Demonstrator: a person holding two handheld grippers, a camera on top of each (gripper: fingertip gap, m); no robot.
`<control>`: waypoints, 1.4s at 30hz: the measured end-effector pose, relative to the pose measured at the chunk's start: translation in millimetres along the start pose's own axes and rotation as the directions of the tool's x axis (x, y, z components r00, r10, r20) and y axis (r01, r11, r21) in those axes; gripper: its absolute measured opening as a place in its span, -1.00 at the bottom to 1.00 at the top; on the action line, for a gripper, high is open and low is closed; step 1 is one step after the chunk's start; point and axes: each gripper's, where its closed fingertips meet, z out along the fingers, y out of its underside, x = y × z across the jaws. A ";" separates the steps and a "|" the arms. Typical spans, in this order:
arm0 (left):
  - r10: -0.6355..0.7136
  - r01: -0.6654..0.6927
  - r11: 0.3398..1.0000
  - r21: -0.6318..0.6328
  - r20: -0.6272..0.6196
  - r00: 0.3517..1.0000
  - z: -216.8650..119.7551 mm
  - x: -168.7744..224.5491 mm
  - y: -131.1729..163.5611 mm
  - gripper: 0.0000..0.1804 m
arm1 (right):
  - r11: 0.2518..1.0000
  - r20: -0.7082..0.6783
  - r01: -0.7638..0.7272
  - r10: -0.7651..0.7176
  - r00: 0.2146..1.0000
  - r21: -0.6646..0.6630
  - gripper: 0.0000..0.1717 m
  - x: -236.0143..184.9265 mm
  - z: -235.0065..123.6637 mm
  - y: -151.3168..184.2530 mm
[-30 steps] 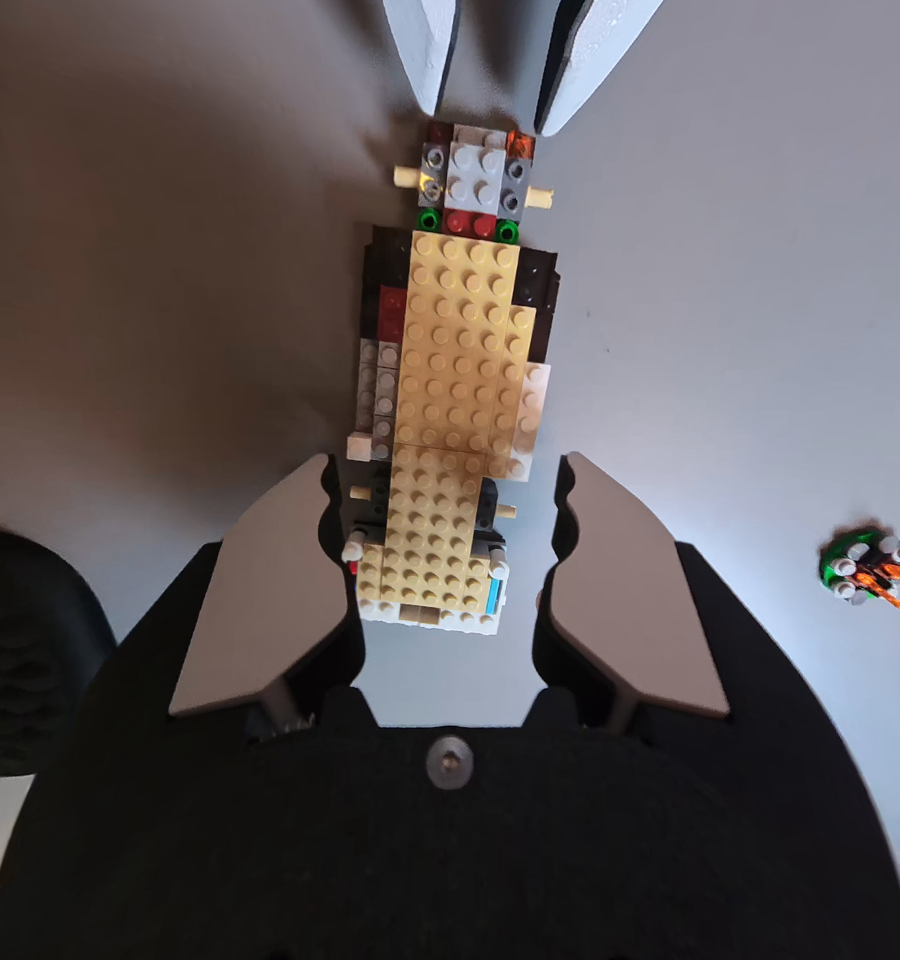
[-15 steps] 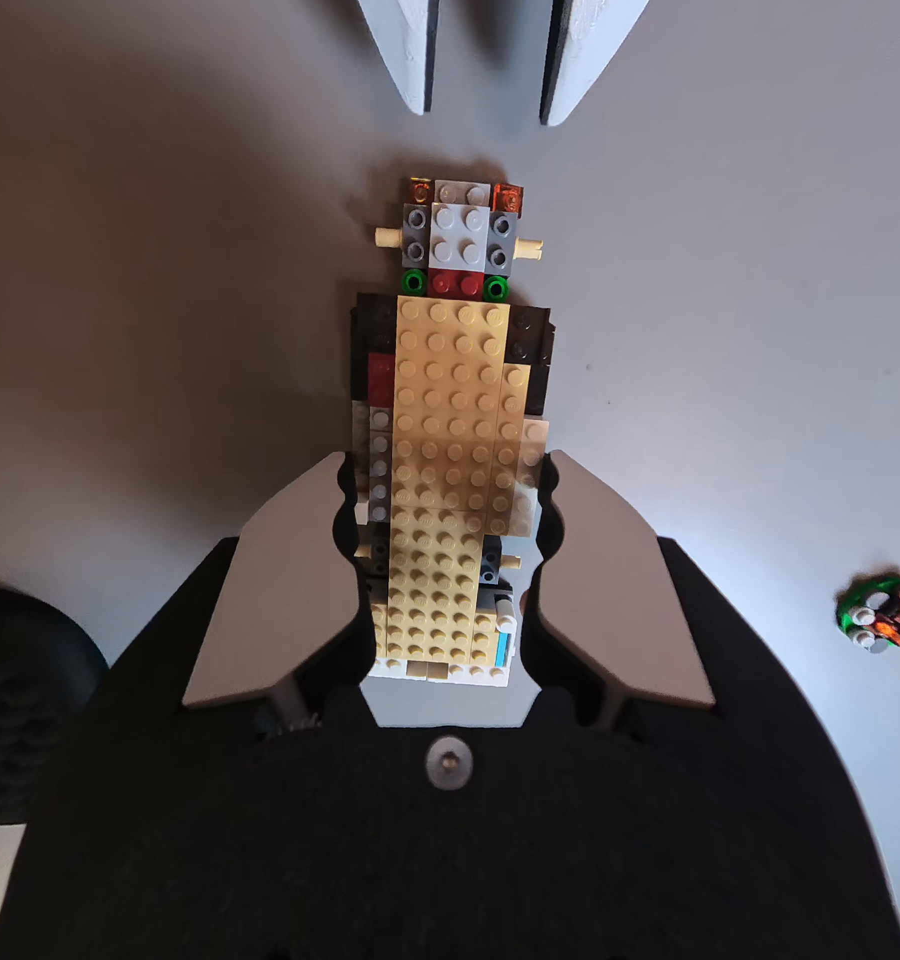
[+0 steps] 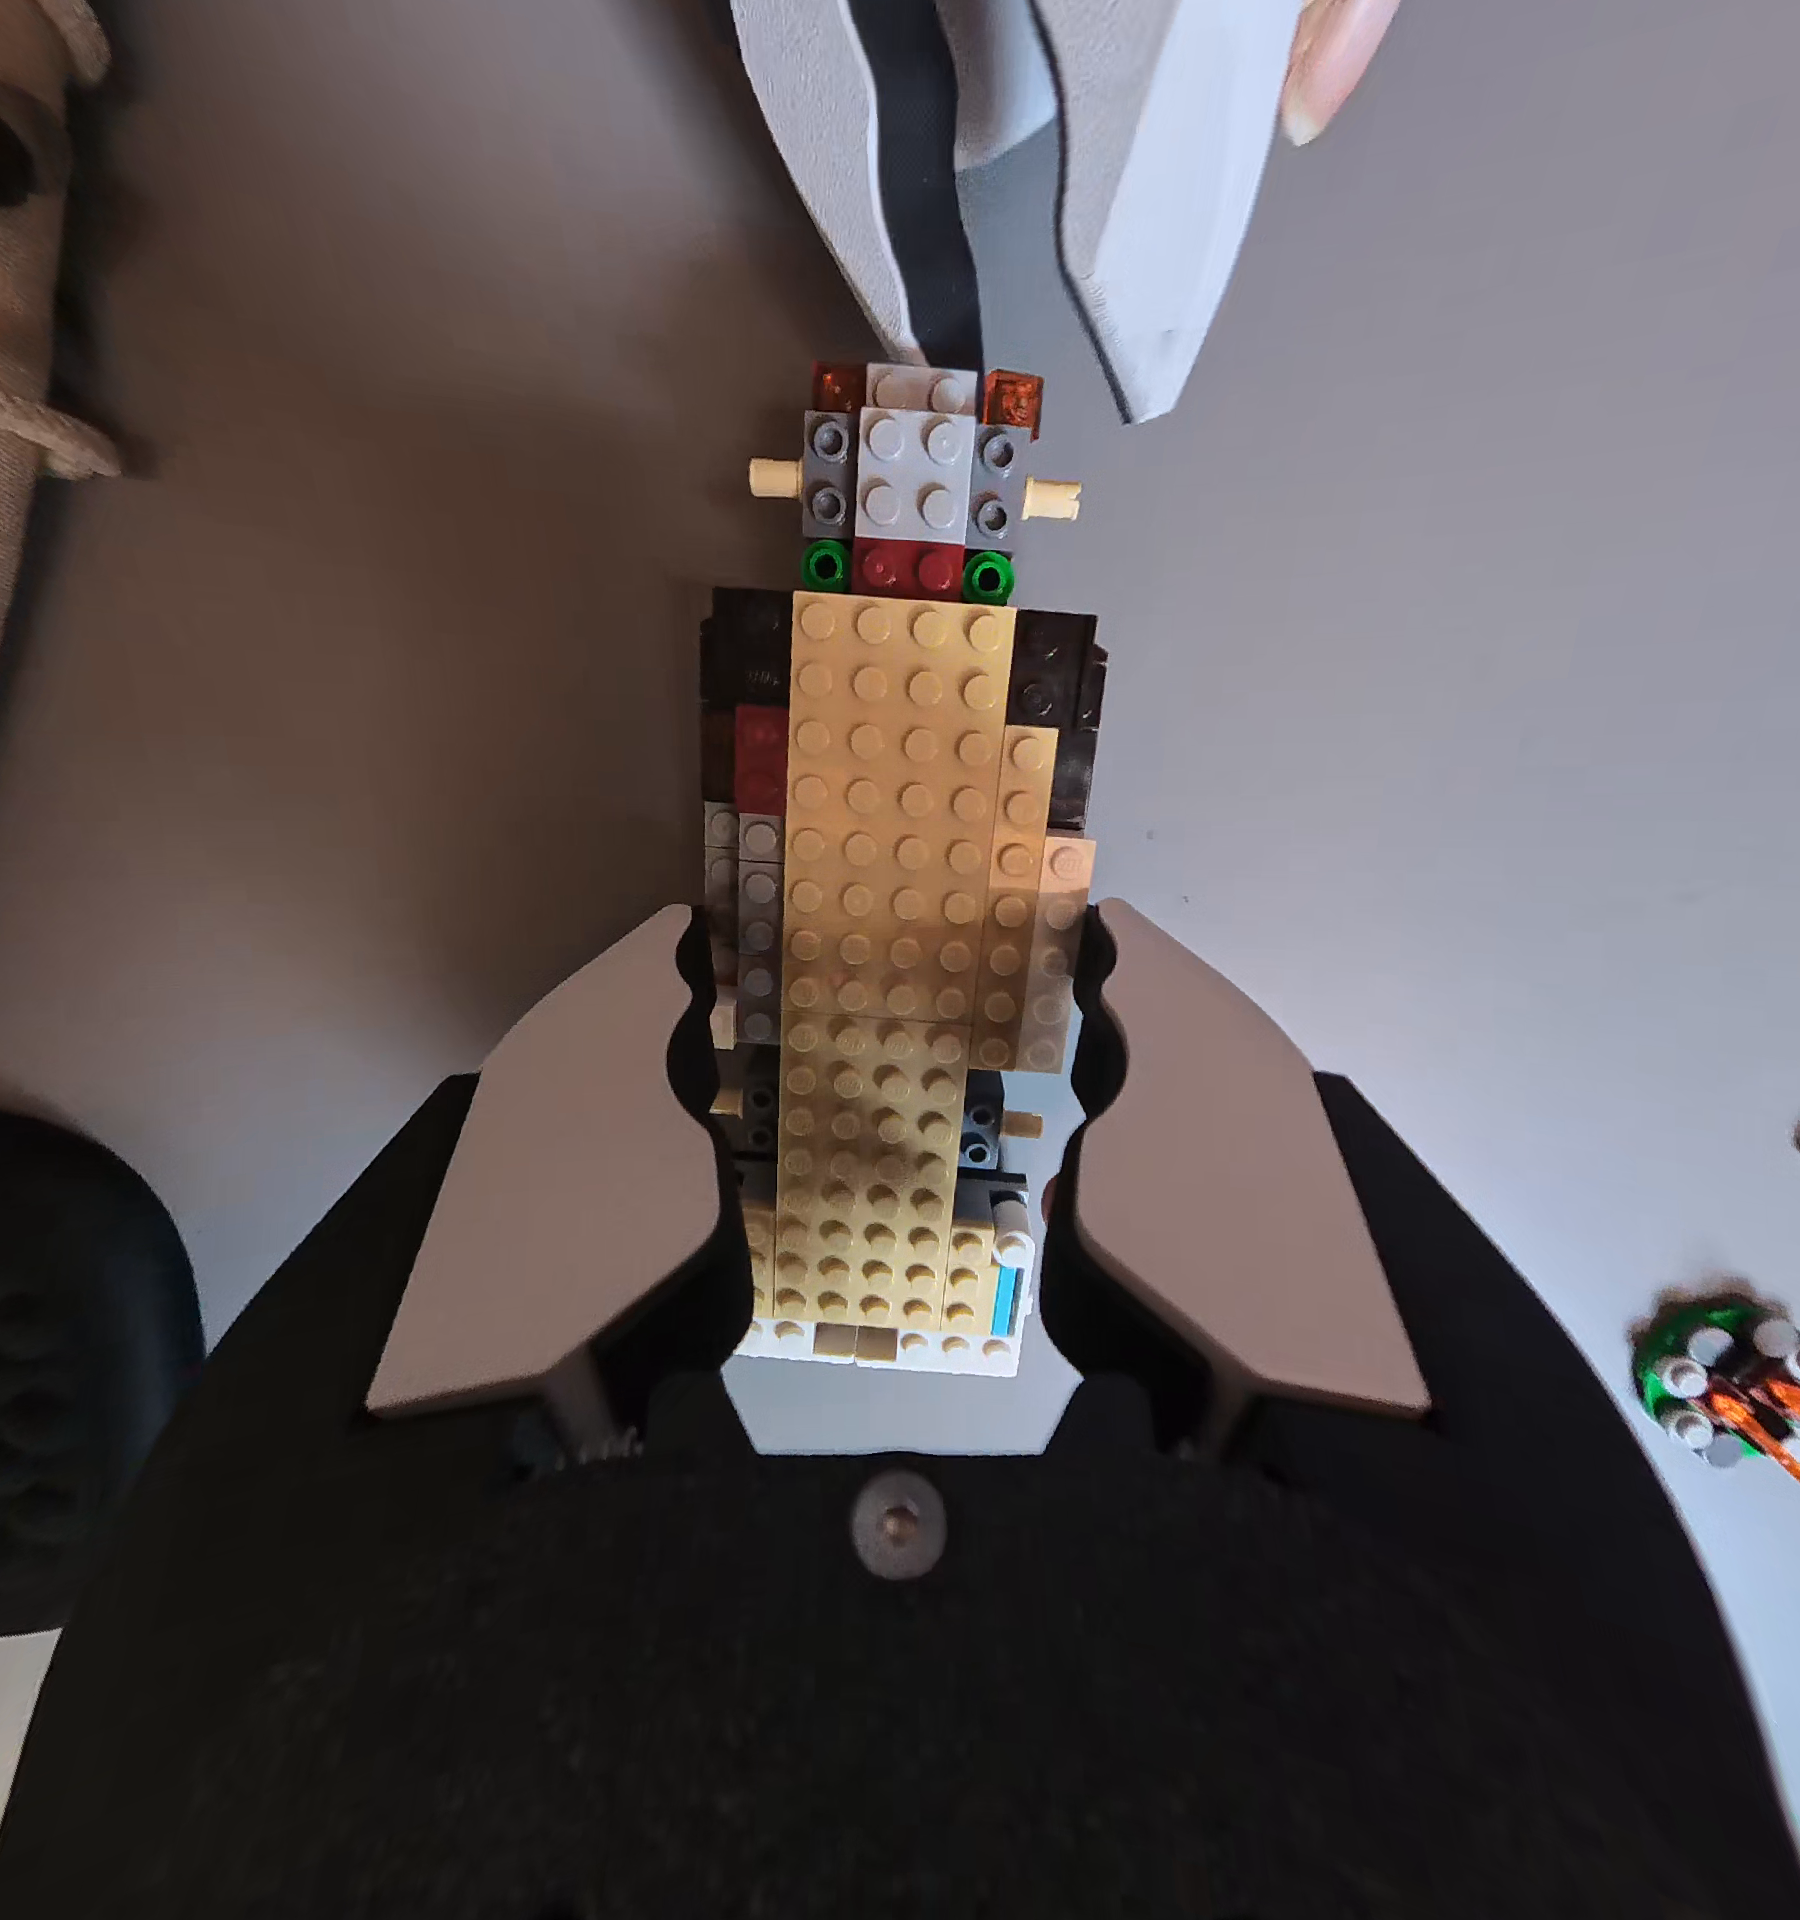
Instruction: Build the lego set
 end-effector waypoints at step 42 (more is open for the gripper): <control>0.377 -0.377 0.926 -0.022 0.107 0.920 -1.7 11.5 -10.2 -0.89 | 0.998 0.078 -0.067 0.067 0.995 -0.001 -0.04 -20.7 -1.9 -16.6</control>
